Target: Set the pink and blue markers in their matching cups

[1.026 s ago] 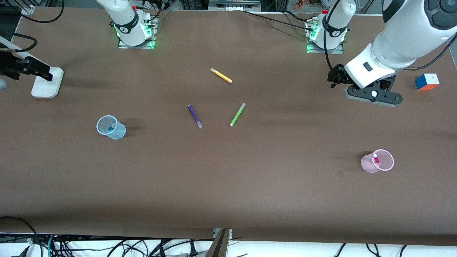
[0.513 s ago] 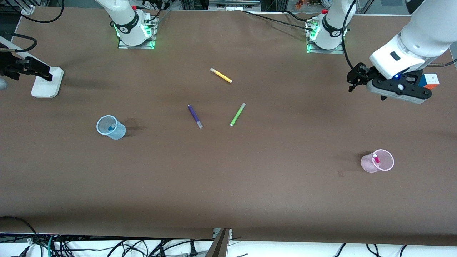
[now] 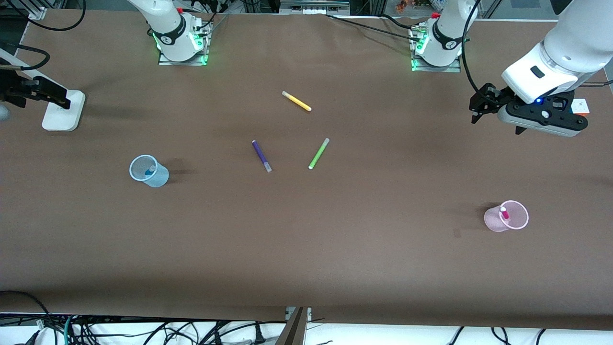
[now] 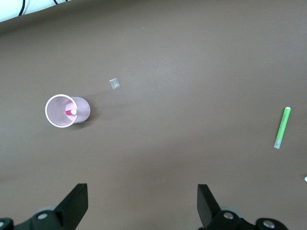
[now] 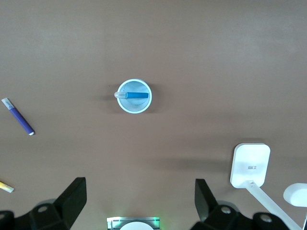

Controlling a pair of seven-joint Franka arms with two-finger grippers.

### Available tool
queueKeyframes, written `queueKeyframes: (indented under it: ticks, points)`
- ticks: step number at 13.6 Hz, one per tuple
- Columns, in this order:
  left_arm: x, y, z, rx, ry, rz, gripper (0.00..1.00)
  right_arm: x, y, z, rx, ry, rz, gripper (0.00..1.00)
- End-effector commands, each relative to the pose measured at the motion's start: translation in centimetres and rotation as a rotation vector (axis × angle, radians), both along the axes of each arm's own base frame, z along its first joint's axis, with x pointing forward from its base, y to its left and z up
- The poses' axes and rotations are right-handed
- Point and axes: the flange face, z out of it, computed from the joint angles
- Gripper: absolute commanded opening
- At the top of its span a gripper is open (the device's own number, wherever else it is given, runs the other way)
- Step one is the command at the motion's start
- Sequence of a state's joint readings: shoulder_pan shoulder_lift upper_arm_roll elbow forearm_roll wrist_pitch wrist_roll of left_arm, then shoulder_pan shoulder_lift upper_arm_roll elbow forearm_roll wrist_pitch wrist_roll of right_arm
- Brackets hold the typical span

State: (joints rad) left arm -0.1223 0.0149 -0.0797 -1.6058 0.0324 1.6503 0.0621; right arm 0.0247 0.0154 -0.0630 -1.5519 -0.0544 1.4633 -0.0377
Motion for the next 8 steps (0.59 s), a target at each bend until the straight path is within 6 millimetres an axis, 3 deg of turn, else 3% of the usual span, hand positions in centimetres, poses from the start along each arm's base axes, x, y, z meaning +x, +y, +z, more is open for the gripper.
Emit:
queueKeyframes:
  ticks: [1, 4, 8]
  points:
    - [0.4, 0.7, 0.5, -0.024, -0.006, 0.021, 1.00, 0.1, -0.2, 0.6, 0.011, 0.000, -0.002, 1.00]
    - [0.7, 2.4, 0.4, -0.050, 0.003, 0.049, 1.00, 0.1, -0.2, 0.6, 0.012, 0.002, -0.002, 1.00]
    - [0.5, 2.2, 0.2, -0.047, 0.018, 0.050, 1.00, 0.1, -0.2, 0.6, 0.011, 0.000, -0.003, 1.00]
